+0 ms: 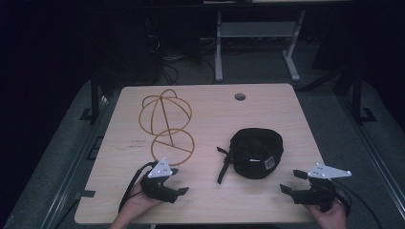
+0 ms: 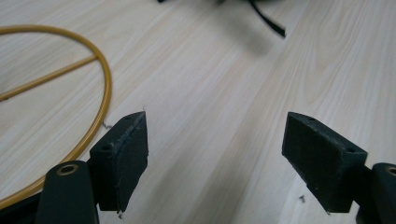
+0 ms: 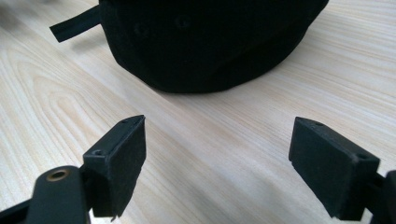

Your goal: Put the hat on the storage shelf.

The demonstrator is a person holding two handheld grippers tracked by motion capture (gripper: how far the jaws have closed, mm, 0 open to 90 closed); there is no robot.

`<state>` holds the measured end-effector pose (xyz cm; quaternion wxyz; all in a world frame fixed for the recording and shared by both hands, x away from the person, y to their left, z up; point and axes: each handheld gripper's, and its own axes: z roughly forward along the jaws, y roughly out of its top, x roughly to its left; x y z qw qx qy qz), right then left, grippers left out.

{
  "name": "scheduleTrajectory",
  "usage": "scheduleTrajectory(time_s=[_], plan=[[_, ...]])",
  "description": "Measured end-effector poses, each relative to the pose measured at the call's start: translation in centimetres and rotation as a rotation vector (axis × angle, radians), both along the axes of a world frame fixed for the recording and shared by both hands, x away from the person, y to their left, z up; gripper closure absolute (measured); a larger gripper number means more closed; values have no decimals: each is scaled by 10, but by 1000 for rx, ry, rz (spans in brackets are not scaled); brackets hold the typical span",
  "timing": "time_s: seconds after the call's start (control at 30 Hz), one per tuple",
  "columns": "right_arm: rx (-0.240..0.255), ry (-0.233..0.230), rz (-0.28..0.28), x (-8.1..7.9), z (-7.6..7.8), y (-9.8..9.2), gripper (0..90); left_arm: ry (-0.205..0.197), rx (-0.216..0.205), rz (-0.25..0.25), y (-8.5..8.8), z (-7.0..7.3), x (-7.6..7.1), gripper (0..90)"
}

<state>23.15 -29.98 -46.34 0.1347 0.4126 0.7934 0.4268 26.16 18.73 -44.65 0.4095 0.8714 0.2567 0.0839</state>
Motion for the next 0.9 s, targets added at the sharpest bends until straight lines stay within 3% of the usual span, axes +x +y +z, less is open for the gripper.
scheduleTrajectory(time_s=[0.17,0.33,0.5,0.63,0.9], plan=[[0,1,4,0,-1,-3,186,-2,-10,1,-4,2,-1,224],[13,0,4,0,0,-4,185,-2,19,-16,-6,1,0,223],[9,7,11,1,0,0,184,5,6,-8,-9,3,-1,223],[8,4,16,1,0,3,184,0,39,-32,-16,4,-2,221],[16,1,14,1,0,3,184,-1,17,-42,-27,17,2,217]])
